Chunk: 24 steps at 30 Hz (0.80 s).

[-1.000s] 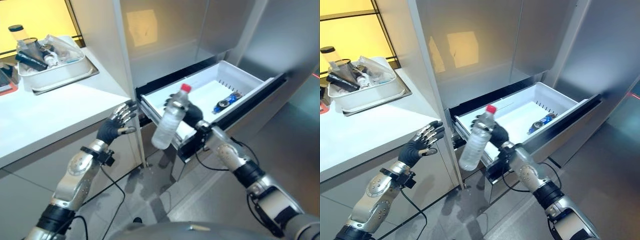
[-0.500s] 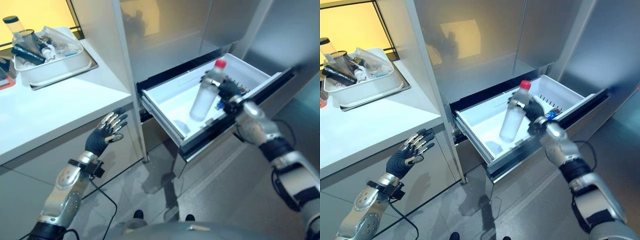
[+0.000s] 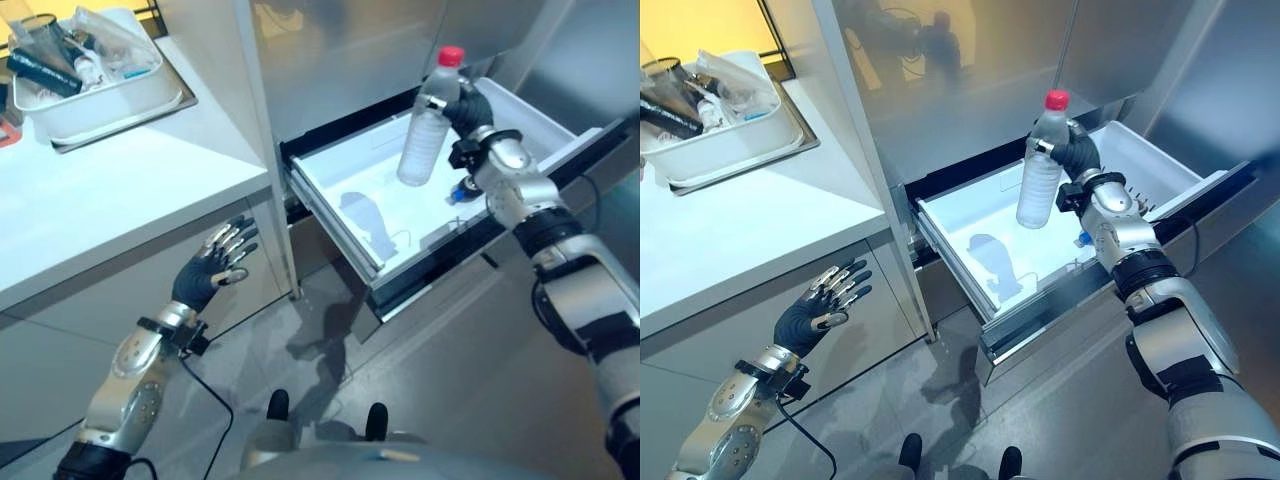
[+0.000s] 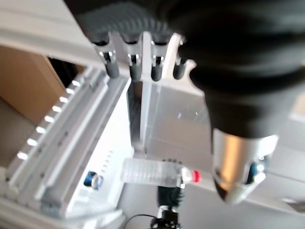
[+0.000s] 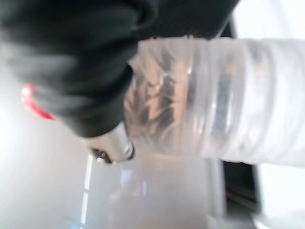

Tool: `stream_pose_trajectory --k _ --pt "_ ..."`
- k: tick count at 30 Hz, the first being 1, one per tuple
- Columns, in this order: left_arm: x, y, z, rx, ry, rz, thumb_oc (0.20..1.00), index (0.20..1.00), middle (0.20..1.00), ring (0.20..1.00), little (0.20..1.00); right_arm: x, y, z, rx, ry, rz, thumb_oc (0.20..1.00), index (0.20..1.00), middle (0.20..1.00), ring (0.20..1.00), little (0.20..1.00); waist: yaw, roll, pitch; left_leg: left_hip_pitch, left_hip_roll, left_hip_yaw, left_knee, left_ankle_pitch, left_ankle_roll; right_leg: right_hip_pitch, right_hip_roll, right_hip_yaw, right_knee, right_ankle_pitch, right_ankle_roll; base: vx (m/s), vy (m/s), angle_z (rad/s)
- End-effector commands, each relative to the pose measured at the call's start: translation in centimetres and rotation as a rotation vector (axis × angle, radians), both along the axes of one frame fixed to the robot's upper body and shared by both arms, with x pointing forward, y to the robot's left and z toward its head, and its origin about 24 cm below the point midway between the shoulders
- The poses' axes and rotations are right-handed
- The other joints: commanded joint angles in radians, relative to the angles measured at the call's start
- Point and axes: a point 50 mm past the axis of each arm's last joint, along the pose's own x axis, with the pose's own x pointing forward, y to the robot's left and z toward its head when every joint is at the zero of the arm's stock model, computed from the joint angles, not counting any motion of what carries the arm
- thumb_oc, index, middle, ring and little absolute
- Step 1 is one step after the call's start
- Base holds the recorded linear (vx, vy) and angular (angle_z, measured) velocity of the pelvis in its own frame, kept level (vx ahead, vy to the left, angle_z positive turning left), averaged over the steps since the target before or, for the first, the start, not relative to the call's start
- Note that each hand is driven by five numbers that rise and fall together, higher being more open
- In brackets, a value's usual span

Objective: Take the drinks into the refrigerator

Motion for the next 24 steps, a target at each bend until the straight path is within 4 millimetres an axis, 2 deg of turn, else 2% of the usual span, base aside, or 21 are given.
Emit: stream_pose_trajectory --k 1,5,6,11,17,20,22,23,24 --pt "0.1 -0.8 4.0 -0.014 -0.193 -0.059 1.000 1.000 1.000 1.000 1.000 -0.3 0.5 7.8 0.027 -0.295 0.005 0.200 0.200 0.200 0.200 0.200 -0.005 -0.044 -0.007 0.019 -0.095 -0.007 0.044 -0.088 0.117 -0.003 0.026 -0.021 0.083 -0.094 -0.013 0.00 0.000 0.00" --pt "0.1 -0.8 4.2 -0.011 -0.203 -0.059 1.000 1.000 1.000 1.000 1.000 -0.1 -0.2 6.8 -0.037 -0.262 -0.031 0.200 0.200 0.200 0.200 0.200 -0.001 -0.039 0.010 0.002 -0.095 -0.012 0.050 -0.084 0.116 -0.025 0.024 -0.025 0.098 -0.097 -0.013 -0.02 -0.010 0.03" --pt "0.2 -0.9 4.6 0.002 -0.225 -0.067 1.000 1.000 1.000 1.000 1.000 0.1 -1.1 5.9 -0.096 -0.233 -0.077 0.200 0.200 0.200 0.200 0.200 0.005 -0.030 0.029 -0.017 -0.095 -0.015 0.055 -0.079 0.116 -0.049 0.022 -0.027 0.114 -0.100 -0.014 -0.03 -0.017 0.05" --pt "0.3 -1.3 4.9 0.004 -0.245 -0.093 1.000 1.000 1.000 1.000 1.000 0.1 -3.0 4.7 -0.193 -0.185 -0.163 0.200 0.200 0.200 0.200 0.200 0.011 -0.014 0.050 -0.048 -0.096 -0.023 0.059 -0.068 0.113 -0.086 0.016 -0.035 0.134 -0.103 -0.013 -0.03 -0.010 0.09" --pt "0.6 -2.0 5.6 0.033 -0.285 -0.134 1.000 1.000 1.000 1.000 1.000 -0.6 -6.3 1.1 -0.438 -0.044 -0.241 0.200 0.200 0.200 0.200 0.200 0.016 0.011 0.082 -0.087 -0.097 -0.041 0.059 -0.049 0.106 -0.132 0.011 -0.055 0.164 -0.114 -0.015 -0.01 -0.016 0.15" --pt "0.6 -2.0 5.7 0.048 -0.292 -0.145 1.000 1.000 1.000 1.000 1.000 -1.1 -7.7 -0.7 -0.607 0.043 -0.243 0.200 0.200 0.200 0.200 0.200 0.016 0.015 0.094 -0.098 -0.098 -0.052 0.053 -0.040 0.103 -0.148 0.009 -0.060 0.172 -0.117 -0.015 0.00 -0.023 0.11" --pt "0.5 -2.1 5.7 0.051 -0.294 -0.153 1.000 1.000 1.000 1.000 1.000 -1.4 -7.9 -1.5 -0.755 0.077 -0.217 0.200 0.200 0.200 0.200 0.200 0.017 0.017 0.098 -0.102 -0.097 -0.056 0.049 -0.038 0.101 -0.153 0.009 -0.063 0.175 -0.120 -0.015 0.00 -0.026 0.13" --pt "0.6 -2.3 5.7 0.058 -0.299 -0.159 1.000 1.000 1.000 1.000 1.000 -1.6 -7.5 -2.7 -0.912 0.109 -0.159 0.200 0.200 0.200 0.200 0.200 0.021 0.017 0.107 -0.102 -0.097 -0.057 0.053 -0.040 0.101 -0.156 0.009 -0.063 0.182 -0.124 -0.015 0.00 -0.017 0.13" --pt "0.6 -2.3 5.7 0.058 -0.299 -0.160 1.000 1.000 1.000 1.000 1.000 -1.6 -7.5 -2.7 -0.913 0.108 -0.160 0.200 0.200 0.200 0.200 0.200 0.020 0.017 0.105 -0.107 -0.098 -0.059 0.053 -0.037 0.101 -0.159 0.008 -0.064 0.180 -0.121 -0.015 0.00 -0.026 0.06"
